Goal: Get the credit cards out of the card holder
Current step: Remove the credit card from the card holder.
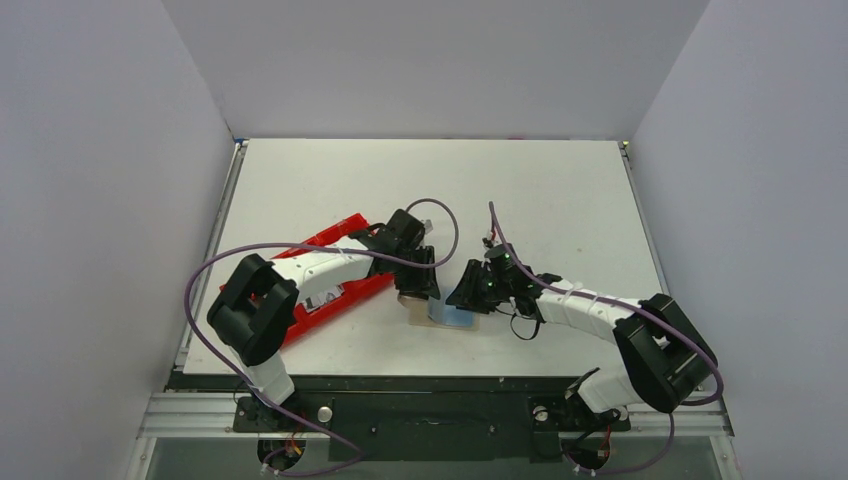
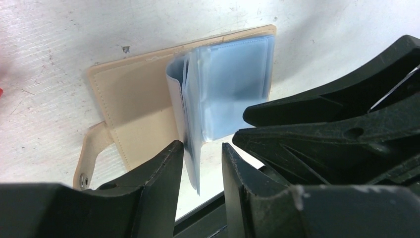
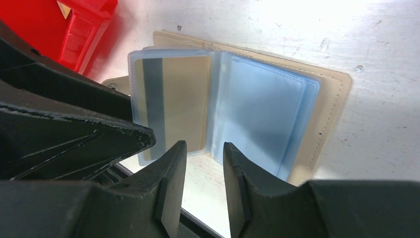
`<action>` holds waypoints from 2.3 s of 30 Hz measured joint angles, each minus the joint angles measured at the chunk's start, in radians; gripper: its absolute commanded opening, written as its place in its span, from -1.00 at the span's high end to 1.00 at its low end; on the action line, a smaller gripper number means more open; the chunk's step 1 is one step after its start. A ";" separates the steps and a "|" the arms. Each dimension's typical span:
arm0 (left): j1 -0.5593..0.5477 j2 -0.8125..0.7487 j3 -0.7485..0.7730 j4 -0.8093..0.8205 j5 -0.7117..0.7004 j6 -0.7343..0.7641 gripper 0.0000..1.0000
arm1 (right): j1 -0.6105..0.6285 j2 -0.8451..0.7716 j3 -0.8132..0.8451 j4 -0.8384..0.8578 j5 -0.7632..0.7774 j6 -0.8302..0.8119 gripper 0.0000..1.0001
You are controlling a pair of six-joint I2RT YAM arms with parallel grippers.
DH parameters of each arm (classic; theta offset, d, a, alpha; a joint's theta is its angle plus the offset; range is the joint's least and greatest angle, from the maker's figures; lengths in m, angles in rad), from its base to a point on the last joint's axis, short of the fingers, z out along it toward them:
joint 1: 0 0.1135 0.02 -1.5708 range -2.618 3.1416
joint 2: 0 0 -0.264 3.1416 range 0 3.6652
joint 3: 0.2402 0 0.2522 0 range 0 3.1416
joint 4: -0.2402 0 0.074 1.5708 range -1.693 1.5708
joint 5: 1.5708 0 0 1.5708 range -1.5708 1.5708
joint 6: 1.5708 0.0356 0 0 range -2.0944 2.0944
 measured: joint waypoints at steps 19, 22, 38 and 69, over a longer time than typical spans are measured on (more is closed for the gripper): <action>-0.080 0.109 0.100 -0.005 0.007 0.014 0.30 | -0.033 -0.135 -0.038 -0.082 0.093 -0.018 0.39; -0.092 0.126 0.119 -0.005 0.008 0.014 0.24 | -0.034 -0.146 -0.047 -0.096 0.101 -0.019 0.39; -0.098 0.184 0.149 0.010 0.020 0.013 0.02 | -0.041 -0.248 -0.080 -0.170 0.197 -0.018 0.41; -0.017 0.082 0.058 0.055 0.005 -0.012 0.06 | 0.080 -0.046 0.069 -0.212 0.258 -0.034 0.59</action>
